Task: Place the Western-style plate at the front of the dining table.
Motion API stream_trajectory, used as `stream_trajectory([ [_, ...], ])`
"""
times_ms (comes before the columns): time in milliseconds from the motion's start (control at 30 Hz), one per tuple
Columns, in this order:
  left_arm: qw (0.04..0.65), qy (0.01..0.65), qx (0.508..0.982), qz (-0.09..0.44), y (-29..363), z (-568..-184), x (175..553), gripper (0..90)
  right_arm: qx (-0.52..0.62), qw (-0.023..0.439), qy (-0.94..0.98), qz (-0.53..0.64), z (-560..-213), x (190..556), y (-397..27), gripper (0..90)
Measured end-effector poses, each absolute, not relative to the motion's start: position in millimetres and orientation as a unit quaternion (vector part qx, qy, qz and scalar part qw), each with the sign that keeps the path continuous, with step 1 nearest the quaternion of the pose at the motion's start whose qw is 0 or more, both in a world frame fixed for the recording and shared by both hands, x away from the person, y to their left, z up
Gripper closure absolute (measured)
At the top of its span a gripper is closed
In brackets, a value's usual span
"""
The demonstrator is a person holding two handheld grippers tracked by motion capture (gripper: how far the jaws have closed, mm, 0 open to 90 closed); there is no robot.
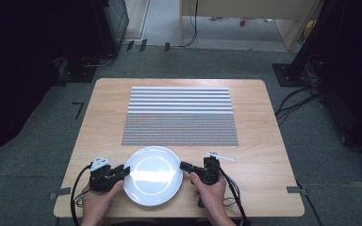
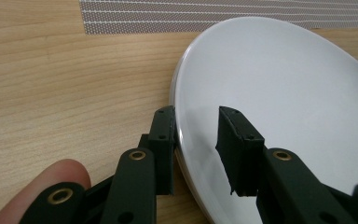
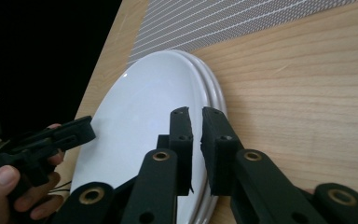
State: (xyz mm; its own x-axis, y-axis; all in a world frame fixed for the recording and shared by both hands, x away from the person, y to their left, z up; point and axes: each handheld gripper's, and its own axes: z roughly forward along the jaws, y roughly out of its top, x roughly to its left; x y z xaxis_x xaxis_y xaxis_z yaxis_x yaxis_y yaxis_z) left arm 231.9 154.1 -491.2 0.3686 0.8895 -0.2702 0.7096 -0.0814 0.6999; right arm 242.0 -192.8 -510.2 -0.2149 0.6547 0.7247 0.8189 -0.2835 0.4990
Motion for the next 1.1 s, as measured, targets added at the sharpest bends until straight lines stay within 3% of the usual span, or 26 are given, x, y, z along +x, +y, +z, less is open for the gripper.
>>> stream_trajectory([
  [100,0.4,0.552,0.723,0.111,157.9,-489.0,232.0,69.5,-0.618,0.072,-0.602,-0.5,-509.4,242.2,-195.9,81.3],
  [533,0.387,0.554,0.729,0.113,155.4,-489.1,231.8,77.8,-0.621,0.116,-0.606,-0.483,-511.6,246.6,-195.9,78.7],
  [700,0.385,0.552,0.731,0.111,153.8,-490.1,231.8,77.4,-0.616,0.145,-0.603,-0.486,-514.4,247.1,-191.1,77.8],
  [833,0.391,0.551,0.73,0.104,154.7,-490.2,232.3,75.1,-0.625,0.13,-0.599,-0.483,-514.8,245.5,-189.7,84.0],
  [1100,0.399,0.553,0.724,0.104,156.7,-488.5,232.6,68.7,-0.639,0.151,-0.562,-0.503,-518.0,246.9,-197.9,87.6],
])
